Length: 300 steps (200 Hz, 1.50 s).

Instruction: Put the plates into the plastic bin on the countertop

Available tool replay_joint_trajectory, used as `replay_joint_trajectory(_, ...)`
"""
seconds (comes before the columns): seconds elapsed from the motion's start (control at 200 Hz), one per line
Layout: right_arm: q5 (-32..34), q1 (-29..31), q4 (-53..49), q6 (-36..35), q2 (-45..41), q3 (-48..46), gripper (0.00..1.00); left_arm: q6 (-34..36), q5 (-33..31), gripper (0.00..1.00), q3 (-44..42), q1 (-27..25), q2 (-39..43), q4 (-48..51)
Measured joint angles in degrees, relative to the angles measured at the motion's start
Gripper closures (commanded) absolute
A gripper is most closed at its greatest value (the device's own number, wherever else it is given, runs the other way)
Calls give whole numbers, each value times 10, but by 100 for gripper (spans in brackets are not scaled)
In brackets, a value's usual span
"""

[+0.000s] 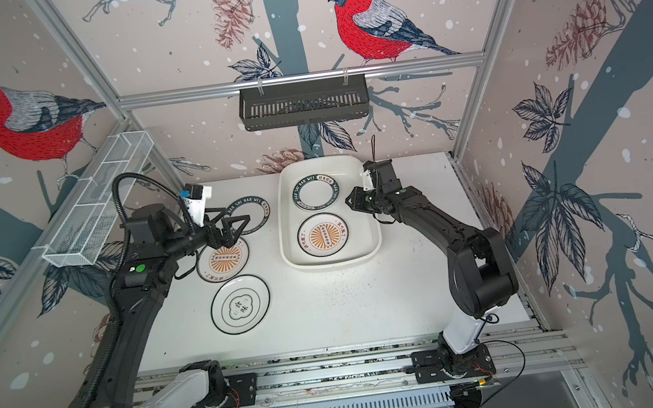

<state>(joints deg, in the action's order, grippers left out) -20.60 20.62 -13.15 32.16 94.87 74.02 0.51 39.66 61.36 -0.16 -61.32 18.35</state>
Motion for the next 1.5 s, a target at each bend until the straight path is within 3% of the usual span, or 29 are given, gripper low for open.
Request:
replay_joint_trajectory(0.23, -13, 50, 15, -8, -84, -54, 64, 15, -53, 11, -4, 0, -3, -1)
replay_joint_trajectory(0.625, -11, 227, 96, 5, -156, -169, 63, 66, -81, 27, -4, 0, -17, 10)
replay_joint_trajectory(0.725, 4, 250, 116, 12, -163, -188, 62, 80, -82, 40, -3, 0, -19, 21)
replay_joint_trajectory(0.776, 12, 260, 123, 22, -165, -199, 62, 85, -82, 55, -3, 0, -21, 24)
replay_joint_trajectory(0.941, 27, 297, 144, 41, -165, -231, 62, 94, -88, 82, -6, 0, -12, 40)
replay_joint_trajectory(1.021, 34, 319, 153, 53, -159, -233, 61, 100, -98, 86, -13, 0, -2, 47)
replay_joint_trajectory(1.146, 46, 345, 162, 57, -145, -233, 60, 103, -104, 79, -28, 0, 14, 53)
replay_joint_trajectory(1.221, 54, 356, 167, 69, -135, -235, 59, 105, -109, 66, -35, 0, 21, 59)
replay_joint_trajectory(1.286, 64, 367, 168, 72, -126, -236, 58, 110, -113, 47, -37, 0, 26, 72)
replay_joint_trajectory(1.386, 67, 385, 179, 86, -109, -237, 58, 113, -130, 28, -38, 0, 36, 90)
replay_joint_trajectory(1.501, 78, 403, 184, 101, -82, -234, 56, 119, -144, 18, -39, 0, 55, 110)
